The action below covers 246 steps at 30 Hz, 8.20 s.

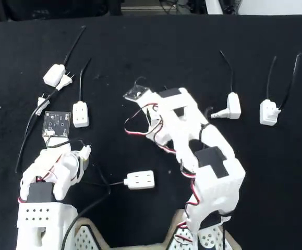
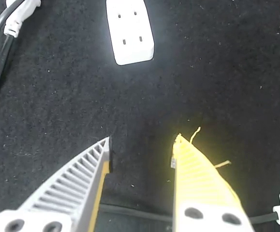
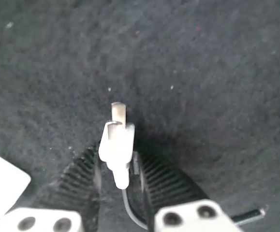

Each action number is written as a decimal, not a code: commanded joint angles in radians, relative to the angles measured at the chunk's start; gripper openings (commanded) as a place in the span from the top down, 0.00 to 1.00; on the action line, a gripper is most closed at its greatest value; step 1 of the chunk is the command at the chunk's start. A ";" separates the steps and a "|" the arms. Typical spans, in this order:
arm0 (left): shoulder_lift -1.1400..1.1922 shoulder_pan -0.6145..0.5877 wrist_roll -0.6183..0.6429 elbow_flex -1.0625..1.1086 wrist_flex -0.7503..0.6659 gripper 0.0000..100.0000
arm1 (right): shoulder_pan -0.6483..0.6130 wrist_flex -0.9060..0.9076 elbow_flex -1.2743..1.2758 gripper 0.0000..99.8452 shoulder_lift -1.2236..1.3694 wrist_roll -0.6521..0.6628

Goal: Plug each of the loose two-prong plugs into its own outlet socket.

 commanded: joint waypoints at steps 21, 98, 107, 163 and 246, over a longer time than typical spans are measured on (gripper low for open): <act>-0.009 0.002 0.008 -0.062 0.003 0.79 | 0.048 -0.313 0.392 0.87 -0.427 0.094; -0.009 0.255 0.318 0.035 -0.440 0.79 | -0.439 -0.733 0.995 0.99 -1.405 -0.387; -0.009 0.254 0.318 0.045 -0.439 0.79 | -0.437 -0.511 1.000 0.99 -1.725 -0.387; -0.009 -0.237 0.502 -0.002 -0.362 0.79 | -0.198 -0.503 0.549 0.99 -0.581 0.169; -0.011 0.200 0.496 -0.058 -0.362 0.79 | -0.502 -0.511 0.840 0.99 -1.185 -0.393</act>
